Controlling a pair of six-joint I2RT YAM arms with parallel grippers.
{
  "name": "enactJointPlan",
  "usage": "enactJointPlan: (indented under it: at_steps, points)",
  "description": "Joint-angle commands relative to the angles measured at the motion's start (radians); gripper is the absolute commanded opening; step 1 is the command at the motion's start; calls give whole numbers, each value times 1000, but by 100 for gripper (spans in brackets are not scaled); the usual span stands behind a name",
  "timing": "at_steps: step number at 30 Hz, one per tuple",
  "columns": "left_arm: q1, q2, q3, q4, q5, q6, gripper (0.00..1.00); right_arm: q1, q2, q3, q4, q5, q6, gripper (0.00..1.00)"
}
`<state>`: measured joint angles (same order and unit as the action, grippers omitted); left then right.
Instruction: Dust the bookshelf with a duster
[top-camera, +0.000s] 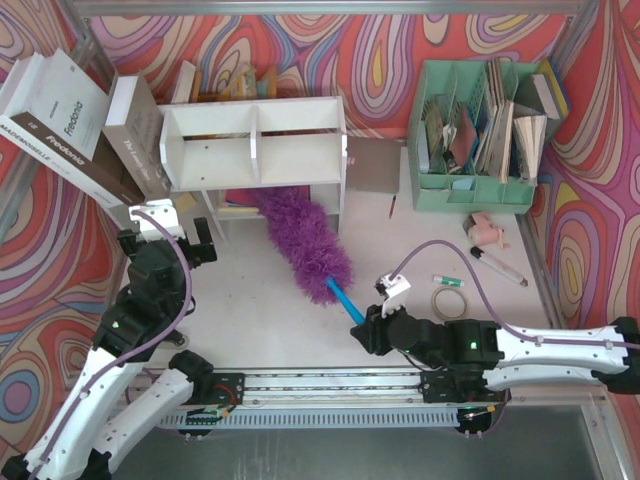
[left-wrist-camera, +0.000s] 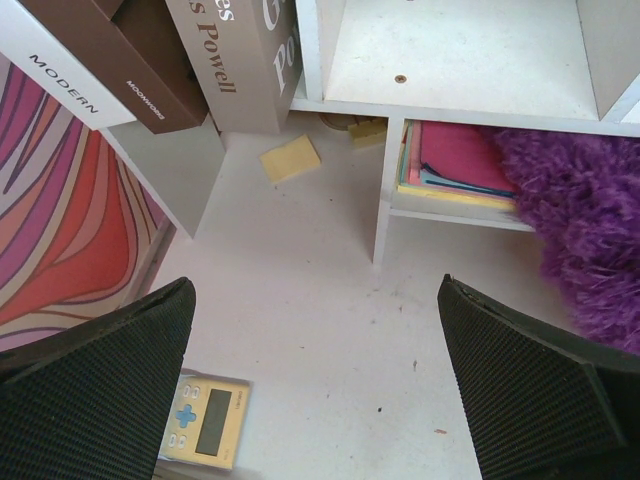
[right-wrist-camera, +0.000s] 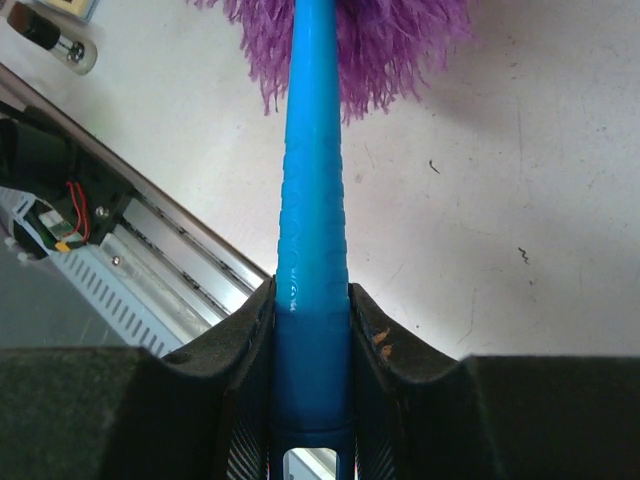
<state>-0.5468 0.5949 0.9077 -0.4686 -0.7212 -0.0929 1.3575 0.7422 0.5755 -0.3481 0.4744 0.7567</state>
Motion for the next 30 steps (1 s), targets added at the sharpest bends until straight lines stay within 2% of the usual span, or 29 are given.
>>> enactJointPlan:
  at_steps: [1,6,12,22,24,27,30]
  points:
    - [6,0,-15,11,6,5,98,4,85,20,110,-26,-44,0]
    - [7,4,-15,12,2,11,99,4,185,36,243,-143,-124,0]
    - [10,8,-19,17,-1,16,98,4,185,27,287,-232,-167,0]
    - [14,16,-16,16,6,13,99,4,45,11,146,-296,-220,0]
    - [14,17,-15,15,8,13,99,5,23,18,82,-229,-195,0]
    - [14,13,-16,13,8,12,99,4,-41,19,-24,-46,-91,0]
    - [16,11,-17,16,9,10,98,4,-111,0,-31,28,-61,0]
